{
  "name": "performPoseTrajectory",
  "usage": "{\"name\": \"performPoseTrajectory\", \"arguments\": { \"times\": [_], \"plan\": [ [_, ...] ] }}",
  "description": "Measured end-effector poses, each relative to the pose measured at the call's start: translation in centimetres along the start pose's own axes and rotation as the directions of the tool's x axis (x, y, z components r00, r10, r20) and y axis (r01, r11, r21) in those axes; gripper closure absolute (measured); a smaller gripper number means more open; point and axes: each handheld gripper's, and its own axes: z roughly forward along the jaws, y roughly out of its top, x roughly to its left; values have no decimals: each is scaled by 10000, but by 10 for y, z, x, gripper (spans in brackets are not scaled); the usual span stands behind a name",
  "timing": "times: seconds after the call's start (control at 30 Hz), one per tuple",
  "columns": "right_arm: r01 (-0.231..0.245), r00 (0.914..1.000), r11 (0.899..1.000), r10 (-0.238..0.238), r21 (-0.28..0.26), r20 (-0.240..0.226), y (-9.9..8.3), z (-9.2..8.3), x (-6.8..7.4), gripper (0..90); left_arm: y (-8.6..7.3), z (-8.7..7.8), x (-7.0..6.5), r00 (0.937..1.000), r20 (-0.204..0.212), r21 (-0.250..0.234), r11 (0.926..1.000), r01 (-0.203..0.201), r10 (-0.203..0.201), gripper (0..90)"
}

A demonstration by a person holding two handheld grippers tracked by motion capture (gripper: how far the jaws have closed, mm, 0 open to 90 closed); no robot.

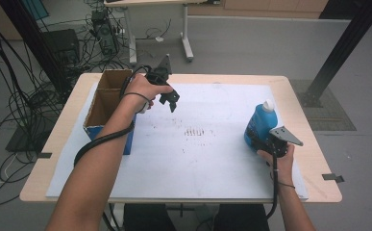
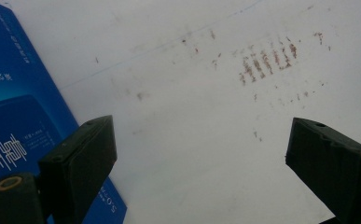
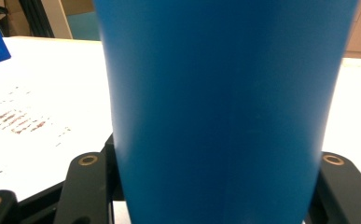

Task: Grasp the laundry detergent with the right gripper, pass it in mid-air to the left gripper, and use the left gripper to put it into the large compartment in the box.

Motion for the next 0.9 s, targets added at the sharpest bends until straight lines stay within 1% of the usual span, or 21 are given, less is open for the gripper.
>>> {"name": "performPoseTrajectory", "arguments": {
  "times": [0.07, 0.1, 0.17, 0.27, 0.33, 0.37, 0.4, 0.5, 0.6, 0.8, 0.9],
  "plan": [
    [9, 10000, 10000, -9, 12, -12, 0, 0, 0, 408, -1, 0, 0, 10000, 5, -14, 10000, -11, 11, 89],
    [17, 10000, 10000, -17, 14, -10, 0, 0, 0, 408, -1, 0, 0, 10000, 15, -33, 10000, 84, -84, 90],
    [20, 10000, 10000, -20, 12, -8, 0, 0, 0, 408, -2, 0, 1, 10000, 7, 21, 10000, -15, 15, 93],
    [17, 10000, 10000, -17, 6, 0, 0, 0, 0, 408, -2, 1, 1, 10000, 33, 8, 10000, 52, -52, 99],
    [10, 10000, 10000, -10, -2, 5, 0, 0, 0, 408, -3, 0, 2, 10000, 66, 53, 10000, 1, -1, 105],
    [12, 10000, 10000, -12, -10, 8, 0, 0, 0, 408, -3, 0, 1, 9999, 92, 11, 10000, 53, -53, 105],
    [4, 10000, 10000, -4, -9, 2, 0, 0, 0, 408, -3, -1, 2, 10000, 78, 44, 10000, -8, 7, 104],
    [12, 10000, 10000, -12, -11, 3, 0, 0, 0, 408, -3, -1, 1, 9999, 96, -41, 10000, 77, -77, 100],
    [20, 10000, 10000, -20, -21, 11, 0, 0, 0, 408, -3, -2, 3, 10000, 94, 18, 10000, -22, 22, 94],
    [25, 10000, 10000, -25, -19, 4, 0, 0, 0, 408, -3, -1, 3, 9999, 117, -44, 10000, 88, -88, 93],
    [18, 10000, 10000, -18, -22, 6, 0, 0, 0, 408, -3, -1, 4, 9999, 91, -25, 10000, 66, -65, 92]
  ]
}}
